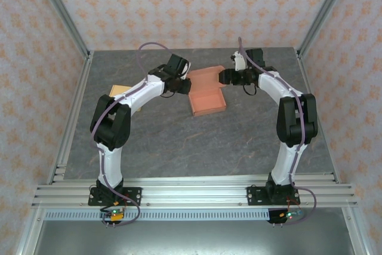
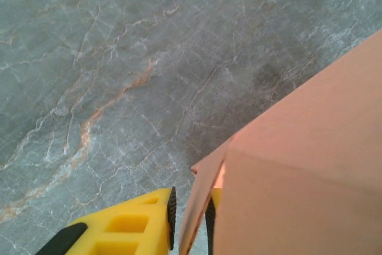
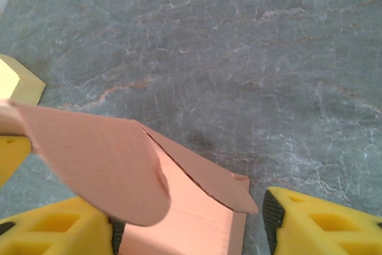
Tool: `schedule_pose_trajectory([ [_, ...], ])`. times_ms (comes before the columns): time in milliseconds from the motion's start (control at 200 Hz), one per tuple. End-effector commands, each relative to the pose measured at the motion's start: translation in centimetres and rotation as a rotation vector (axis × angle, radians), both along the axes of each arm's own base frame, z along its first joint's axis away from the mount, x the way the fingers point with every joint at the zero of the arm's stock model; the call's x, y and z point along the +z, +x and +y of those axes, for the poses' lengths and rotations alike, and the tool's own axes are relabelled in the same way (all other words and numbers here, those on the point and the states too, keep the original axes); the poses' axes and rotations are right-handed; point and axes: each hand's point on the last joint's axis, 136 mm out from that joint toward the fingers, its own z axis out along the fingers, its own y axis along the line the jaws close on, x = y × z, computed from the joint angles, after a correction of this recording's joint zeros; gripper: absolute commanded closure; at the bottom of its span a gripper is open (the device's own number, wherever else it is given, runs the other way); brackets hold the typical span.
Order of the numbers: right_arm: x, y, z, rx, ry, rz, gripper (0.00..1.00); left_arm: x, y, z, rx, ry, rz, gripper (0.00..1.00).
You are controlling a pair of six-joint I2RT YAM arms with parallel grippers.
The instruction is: Fold the paper box
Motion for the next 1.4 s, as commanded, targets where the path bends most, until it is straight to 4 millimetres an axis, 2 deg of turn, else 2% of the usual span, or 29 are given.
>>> schedule_pose_trajectory([
  [0, 1.1, 0.6, 1.1, 0.041, 0.015, -0.038, 0.49, 1.4, 1.1, -0.4, -0.011, 0.006, -0.042, 0.80],
  [85, 1.2, 0.3, 1.2, 0.016, 0.014, 0.003, 0.62, 1.5, 1.3, -0.6, 0.004, -0.011, -0.033, 0.80],
  [255, 0.5, -1.0, 2.1, -0.049, 0.028, 0.069, 0.76, 1.7, 1.5, -1.3, 0.044, -0.069, -0.019, 0.85],
  [370, -0.1, -1.8, 2.6, -0.098, 0.055, 0.103, 0.81, 1.6, 1.4, -1.7, 0.073, -0.099, -0.001, 0.88],
  [611, -1.4, -3.4, 2.3, -0.141, 0.027, 0.097, 0.85, 1.4, 0.5, -2.3, 0.154, -0.108, 0.004, 0.93],
  [781, -0.7, -4.7, 2.1, -0.154, 0.055, 0.059, 0.86, 1.6, -0.7, -2.6, 0.239, -0.131, -0.032, 0.94],
  [941, -0.9, -6.2, 2.3, -0.153, 0.069, 0.025, 0.86, 1.2, -1.5, -2.6, 0.323, -0.194, -0.005, 0.94],
  [1061, -1.1, -6.7, 2.2, -0.154, 0.069, 0.010, 0.86, 2.4, -0.9, -2.6, 0.310, -0.175, -0.032, 0.94],
  [1211, -0.3, -6.8, 2.4, -0.144, 0.090, -0.014, 0.84, 4.4, -0.2, -3.1, 0.240, -0.151, -0.077, 0.94],
  [1397, 0.7, -6.8, 2.5, -0.147, 0.122, -0.054, 0.81, 5.0, 0.1, -3.5, 0.238, -0.161, -0.068, 0.94],
])
